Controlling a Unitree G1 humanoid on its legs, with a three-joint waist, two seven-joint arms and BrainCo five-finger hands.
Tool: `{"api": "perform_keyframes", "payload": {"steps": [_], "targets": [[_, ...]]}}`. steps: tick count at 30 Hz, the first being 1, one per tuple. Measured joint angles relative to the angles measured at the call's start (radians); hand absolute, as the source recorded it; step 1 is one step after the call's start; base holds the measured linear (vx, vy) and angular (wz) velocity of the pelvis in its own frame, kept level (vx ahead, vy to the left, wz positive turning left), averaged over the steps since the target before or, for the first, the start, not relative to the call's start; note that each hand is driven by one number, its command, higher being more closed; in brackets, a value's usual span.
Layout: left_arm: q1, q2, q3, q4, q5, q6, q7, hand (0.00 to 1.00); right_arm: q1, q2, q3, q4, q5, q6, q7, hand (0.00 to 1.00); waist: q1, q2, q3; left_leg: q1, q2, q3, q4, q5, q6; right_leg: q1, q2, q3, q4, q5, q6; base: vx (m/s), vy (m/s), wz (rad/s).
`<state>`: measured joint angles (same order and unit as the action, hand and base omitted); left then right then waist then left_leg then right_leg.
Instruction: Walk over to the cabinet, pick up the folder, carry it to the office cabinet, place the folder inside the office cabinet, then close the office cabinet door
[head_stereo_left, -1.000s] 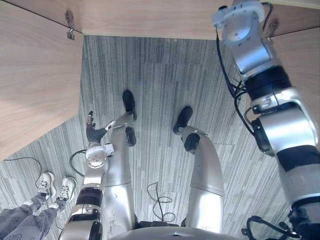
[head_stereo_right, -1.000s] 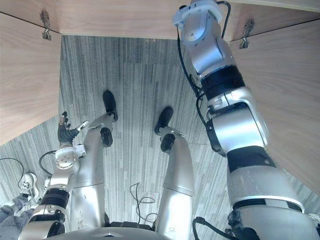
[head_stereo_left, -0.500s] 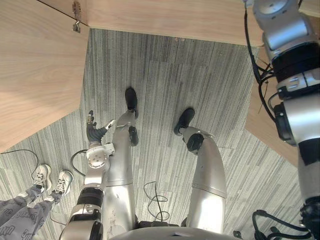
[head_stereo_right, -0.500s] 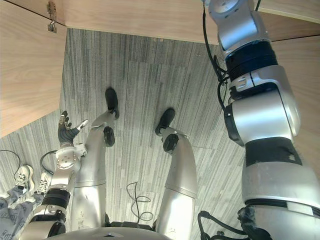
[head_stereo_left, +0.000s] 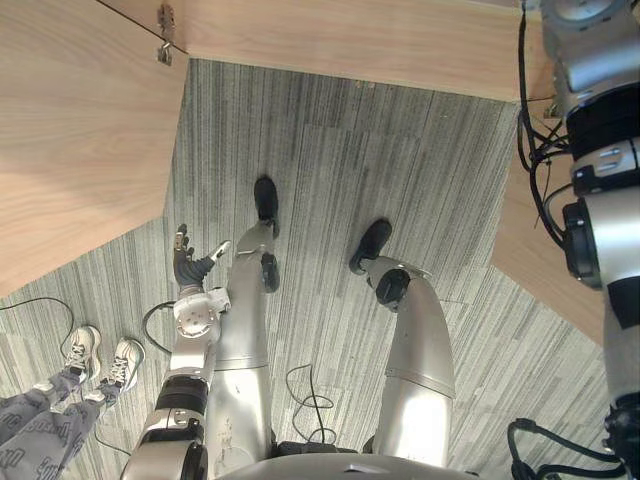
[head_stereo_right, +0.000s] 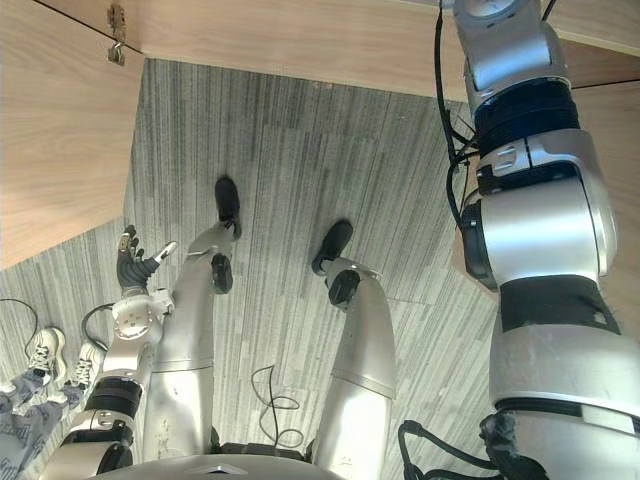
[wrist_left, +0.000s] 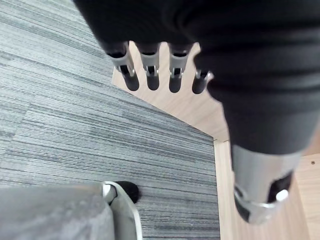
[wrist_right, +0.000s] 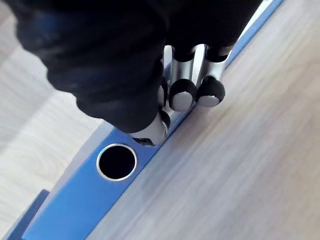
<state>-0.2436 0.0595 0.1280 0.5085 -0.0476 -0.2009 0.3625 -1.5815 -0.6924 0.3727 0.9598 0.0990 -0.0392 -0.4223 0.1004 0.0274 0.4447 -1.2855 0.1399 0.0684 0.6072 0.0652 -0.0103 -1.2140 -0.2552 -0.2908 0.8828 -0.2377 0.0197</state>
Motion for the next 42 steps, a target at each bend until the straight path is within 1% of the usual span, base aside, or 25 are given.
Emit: {"api": "perform_keyframes", "payload": {"steps": [3, 5, 8, 9, 11, 12, 14, 16, 18, 20, 21, 22, 23, 24, 25, 28, 29, 31, 32, 34, 36, 38, 39, 40, 42], "targets": [[0.000, -0.002, 0.013, 0.013, 0.000, 0.000, 0.000, 0.00, 0.014, 0.018, -0.043, -0.008, 0.033, -0.001, -0.002, 1.00, -0.003, 0.000, 0.000, 0.009, 0.004, 0.000, 0.002, 0.001, -0.001, 0.011, 0.003, -0.001, 0.000, 0.001, -0.001, -0.02, -0.010, -0.02], [0.000, -0.003, 0.021, 0.015, -0.001, 0.005, 0.000, 0.00, 0.049, 0.017, -0.078, -0.063, 0.039, -0.005, -0.006, 1.00, -0.003, 0.000, 0.000, 0.013, 0.007, 0.003, 0.006, 0.000, -0.001, 0.016, 0.006, -0.001, -0.002, 0.002, -0.002, -0.04, -0.010, -0.06], [0.000, -0.003, 0.029, 0.016, -0.001, 0.008, -0.002, 0.00, 0.144, 0.034, -0.138, -0.242, 0.074, -0.015, -0.033, 1.00, -0.006, 0.000, 0.000, 0.014, 0.020, 0.005, 0.029, -0.009, 0.000, 0.021, 0.018, 0.003, 0.001, 0.005, -0.007, -0.04, -0.013, -0.15], [0.000, 0.001, 0.031, 0.020, 0.000, 0.021, -0.007, 0.00, 0.205, 0.067, -0.166, -0.377, 0.073, -0.026, -0.063, 1.00, -0.016, 0.000, 0.000, 0.019, 0.028, 0.007, 0.046, -0.017, 0.001, 0.026, 0.022, 0.008, 0.008, 0.005, -0.007, -0.05, -0.020, -0.13], [0.000, 0.002, 0.034, 0.023, 0.000, 0.027, -0.007, 0.00, 0.254, 0.089, -0.194, -0.488, 0.071, -0.032, -0.083, 1.00, -0.019, 0.000, 0.000, 0.025, 0.032, 0.011, 0.058, -0.024, 0.001, 0.028, 0.025, 0.018, 0.015, 0.005, -0.007, -0.04, -0.020, -0.13], [0.000, 0.000, 0.036, 0.027, 0.001, 0.032, -0.007, 0.00, 0.286, 0.107, -0.207, -0.560, 0.068, -0.043, -0.097, 1.00, -0.019, 0.000, 0.000, 0.032, 0.036, 0.014, 0.067, -0.030, 0.001, 0.031, 0.029, 0.027, 0.019, 0.005, -0.007, -0.04, -0.024, -0.21], [0.001, 0.001, 0.039, 0.049, 0.011, 0.044, -0.007, 0.00, 0.396, 0.165, -0.229, -0.755, 0.046, -0.057, -0.134, 1.00, -0.024, 0.000, -0.001, 0.064, 0.046, 0.021, 0.083, -0.042, 0.001, 0.061, 0.036, 0.037, 0.024, 0.003, -0.007, -0.05, -0.029, -0.18], [0.002, 0.002, 0.037, 0.064, 0.015, 0.059, -0.012, 0.00, 0.490, 0.202, -0.228, -0.874, -0.006, -0.068, -0.141, 1.00, -0.031, -0.001, -0.001, 0.106, 0.047, 0.024, 0.079, -0.052, -0.003, 0.099, 0.037, 0.040, 0.024, -0.006, -0.003, -0.05, -0.028, -0.03], [0.014, -0.004, 0.035, 0.071, 0.032, 0.067, -0.023, 0.00, 0.563, 0.245, -0.222, -0.971, -0.046, -0.075, -0.152, 1.00, -0.034, -0.010, -0.006, 0.145, 0.048, 0.039, 0.070, -0.060, -0.007, 0.124, 0.038, 0.053, 0.022, -0.013, -0.007, -0.06, -0.036, -0.08], [0.030, -0.003, 0.032, 0.100, 0.053, 0.076, -0.029, 0.00, 0.681, 0.295, -0.171, -1.106, -0.119, -0.098, -0.143, 1.00, -0.037, -0.011, -0.006, 0.210, 0.059, 0.059, 0.062, -0.077, -0.001, 0.184, 0.049, 0.061, 0.003, -0.019, -0.012, -0.04, -0.034, -0.18], [0.041, -0.004, 0.029, 0.109, 0.065, 0.084, -0.031, 0.00, 0.750, 0.308, -0.137, -1.164, -0.153, -0.117, -0.123, 1.00, -0.041, -0.016, -0.011, 0.248, 0.060, 0.069, 0.047, -0.078, -0.001, 0.215, 0.051, 0.063, -0.013, -0.019, -0.011, -0.01, -0.029, -0.15], [0.049, -0.005, 0.029, 0.116, 0.073, 0.087, -0.032, 0.00, 0.790, 0.316, -0.117, -1.189, -0.168, -0.122, -0.117, 1.00, -0.041, -0.023, -0.019, 0.265, 0.060, 0.074, 0.037, -0.078, -0.002, 0.229, 0.051, 0.064, -0.022, -0.018, -0.010, 0.03, -0.040, -0.09], [0.067, -0.006, 0.031, 0.139, 0.084, 0.095, -0.040, 0.00, 0.897, 0.341, -0.075, -1.225, -0.189, -0.141, -0.088, 1.00, -0.045, -0.034, -0.039, 0.310, 0.061, 0.080, 0.022, -0.084, -0.004, 0.273, 0.052, 0.062, -0.043, -0.018, -0.009, 0.03, -0.023, -0.05], [0.076, -0.008, 0.032, 0.146, 0.091, 0.100, -0.041, 0.00, 0.943, 0.351, -0.057, -1.227, -0.198, -0.146, -0.074, 1.00, -0.046, -0.040, -0.047, 0.334, 0.060, 0.083, 0.014, -0.086, -0.006, 0.298, 0.053, 0.061, -0.053, -0.018, -0.008, 0.09, -0.038, -0.04], [0.091, -0.015, 0.034, 0.160, 0.099, 0.103, -0.041, 0.00, 1.028, 0.365, -0.027, -1.226, -0.223, -0.149, -0.049, 1.00, -0.046, -0.047, -0.060, 0.382, 0.060, 0.089, -0.002, -0.087, -0.009, 0.347, 0.054, 0.057, -0.077, -0.013, 0.002, 0.08, -0.025, -0.04], [0.134, -0.033, 0.039, 0.187, 0.127, 0.106, -0.044, 0.00, 1.231, 0.399, 0.031, -1.220, -0.250, -0.155, 0.014, 1.00, -0.047, -0.051, -0.116, 0.483, 0.059, 0.100, -0.037, -0.102, -0.008, 0.459, 0.064, 0.053, -0.145, -0.002, 0.007, 0.12, -0.012, -0.06], [0.142, -0.034, 0.039, 0.193, 0.132, 0.106, -0.045, 0.00, 1.268, 0.409, 0.039, -1.215, -0.260, -0.155, 0.028, 1.00, -0.049, -0.051, -0.120, 0.510, 0.059, 0.103, -0.046, -0.104, -0.009, 0.488, 0.066, 0.052, -0.162, 0.001, 0.010, 0.13, 0.014, -0.11], [0.175, -0.034, 0.039, 0.233, 0.150, 0.113, -0.049, 0.00, 1.400, 0.437, 0.073, -1.192, -0.271, -0.155, 0.077, 1.00, -0.054, -0.064, -0.146, 0.618, 0.050, 0.123, -0.100, -0.108, -0.012, 0.586, 0.068, 0.063, -0.219, 0.013, 0.021, 0.14, 0.020, -0.11], [0.185, -0.034, 0.038, 0.243, 0.150, 0.114, -0.049, 0.00, 1.425, 0.446, 0.078, -1.174, -0.282, -0.157, 0.085, 1.00, -0.059, -0.068, -0.158, 0.640, 0.047, 0.127, -0.114, -0.108, -0.012, 0.607, 0.069, 0.063, -0.237, 0.016, 0.024, 0.13, 0.023, -0.09], [0.208, -0.031, 0.028, 0.295, 0.175, 0.129, -0.071, 0.00, 1.509, 0.477, 0.077, -1.076, -0.303, -0.160, 0.132, 1.00, -0.068, -0.071, -0.193, 0.731, 0.042, 0.143, -0.180, -0.104, -0.015, 0.696, 0.082, 0.064, -0.318, 0.037, 0.033, 0.13, 0.022, -0.13], [0.215, -0.029, 0.018, 0.331, 0.191, 0.138, -0.084, 0.00, 1.540, 0.497, 0.073, -0.984, -0.306, -0.160, 0.154, 1.00, -0.071, -0.077, -0.216, 0.780, 0.039, 0.155, -0.225, -0.095, -0.021, 0.738, 0.089, 0.070, -0.364, 0.052, 0.035, 0.12, 0.022, -0.16], [0.217, -0.025, -0.001, 0.393, 0.210, 0.141, -0.094, 0.00, 1.556, 0.528, 0.047, -0.780, -0.343, -0.153, 0.162, 1.00, -0.080, -0.075, -0.245, 0.856, 0.022, 0.161, -0.316, -0.062, -0.026, 0.806, 0.101, 0.076, -0.452, 0.086, 0.043, 0.12, 0.025, -0.09], [0.216, -0.022, -0.005, 0.410, 0.212, 0.141, -0.100, 0.00, 1.556, 0.537, 0.035, -0.718, -0.346, -0.149, 0.163, 1.00, -0.079, -0.076, -0.252, 0.877, 0.017, 0.165, -0.344, -0.048, -0.026, 0.822, 0.106, 0.079, -0.478, 0.097, 0.045, 0.12, 0.025, -0.13], [0.217, -0.015, -0.005, 0.444, 0.225, 0.146, -0.111, 0.00, 1.549, 0.549, 0.001, -0.580, -0.377, -0.130, 0.173, 1.00, -0.079, -0.074, -0.260, 0.929, 0.010, 0.178, -0.417, -0.018, -0.025, 0.864, 0.117, 0.083, -0.541, 0.126, 0.047, 0.09, 0.022, -0.15], [0.218, -0.005, -0.005, 0.462, 0.230, 0.155, -0.116, 0.00, 1.538, 0.558, -0.038, -0.436, -0.395, -0.109, 0.185, 1.00, -0.080, -0.071, -0.265, 0.990, 0.003, 0.185, -0.491, 0.015, -0.028, 0.918, 0.129, 0.085, -0.612, 0.161, 0.051, 0.08, 0.028, -0.14]]}}
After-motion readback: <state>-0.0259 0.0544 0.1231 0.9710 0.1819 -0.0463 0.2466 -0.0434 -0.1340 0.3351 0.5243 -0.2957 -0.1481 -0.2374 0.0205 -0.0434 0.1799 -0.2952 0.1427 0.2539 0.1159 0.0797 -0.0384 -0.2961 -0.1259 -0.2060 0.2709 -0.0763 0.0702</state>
